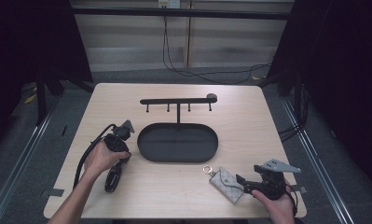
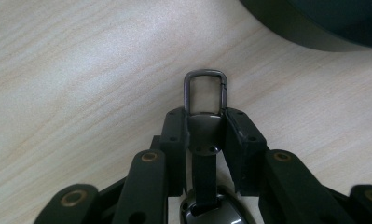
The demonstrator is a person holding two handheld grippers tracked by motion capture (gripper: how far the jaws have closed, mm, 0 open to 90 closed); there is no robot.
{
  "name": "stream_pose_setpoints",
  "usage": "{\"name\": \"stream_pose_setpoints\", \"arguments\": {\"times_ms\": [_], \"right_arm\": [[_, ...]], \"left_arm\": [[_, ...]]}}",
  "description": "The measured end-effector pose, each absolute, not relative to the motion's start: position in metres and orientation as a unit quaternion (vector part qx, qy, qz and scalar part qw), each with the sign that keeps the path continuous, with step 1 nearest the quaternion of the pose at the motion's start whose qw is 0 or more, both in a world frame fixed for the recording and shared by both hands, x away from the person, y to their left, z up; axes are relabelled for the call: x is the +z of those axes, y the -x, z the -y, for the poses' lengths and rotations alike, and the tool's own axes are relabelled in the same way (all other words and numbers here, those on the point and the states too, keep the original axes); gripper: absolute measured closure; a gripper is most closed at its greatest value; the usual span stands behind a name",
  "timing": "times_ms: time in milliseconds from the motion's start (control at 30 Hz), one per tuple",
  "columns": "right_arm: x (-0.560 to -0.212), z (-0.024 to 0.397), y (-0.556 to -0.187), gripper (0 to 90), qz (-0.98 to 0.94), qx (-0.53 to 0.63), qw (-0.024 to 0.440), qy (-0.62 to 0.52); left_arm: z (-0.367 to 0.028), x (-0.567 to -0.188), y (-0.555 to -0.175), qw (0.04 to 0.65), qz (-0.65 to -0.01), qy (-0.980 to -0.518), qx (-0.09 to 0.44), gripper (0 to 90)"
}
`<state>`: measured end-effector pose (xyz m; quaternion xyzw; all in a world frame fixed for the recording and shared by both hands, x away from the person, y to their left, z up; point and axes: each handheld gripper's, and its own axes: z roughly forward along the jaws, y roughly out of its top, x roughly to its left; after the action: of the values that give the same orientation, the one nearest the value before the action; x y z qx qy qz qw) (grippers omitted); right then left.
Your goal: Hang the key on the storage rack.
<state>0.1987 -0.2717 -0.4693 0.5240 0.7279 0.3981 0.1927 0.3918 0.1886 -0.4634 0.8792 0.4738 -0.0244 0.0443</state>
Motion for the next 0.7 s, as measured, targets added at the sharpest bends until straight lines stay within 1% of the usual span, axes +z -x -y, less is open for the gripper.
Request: {"name": "stream_pose_setpoints", "arguments": {"times_ms": [200,467,700], "right_arm": [[-0.469,0.272,-0.199,16.7,-0.728,0.398,0.193,-0.524],[-0.469,0.272,-0.199,16.7,-0.728,0.397,0.192,-0.525],[-0.469,0.272,-0.199,16.7,-0.726,0.398,0.192,-0.526]], "left_arm": [[-0.195,-0.452,-0.390,0.066,-0.479,-0.875,-0.033,70.5],[-0.198,-0.434,-0.381,0.096,-0.460,-0.883,-0.022,70.6],[-0.200,-0.415,-0.374,0.119,-0.456,-0.882,-0.013,70.6]]}}
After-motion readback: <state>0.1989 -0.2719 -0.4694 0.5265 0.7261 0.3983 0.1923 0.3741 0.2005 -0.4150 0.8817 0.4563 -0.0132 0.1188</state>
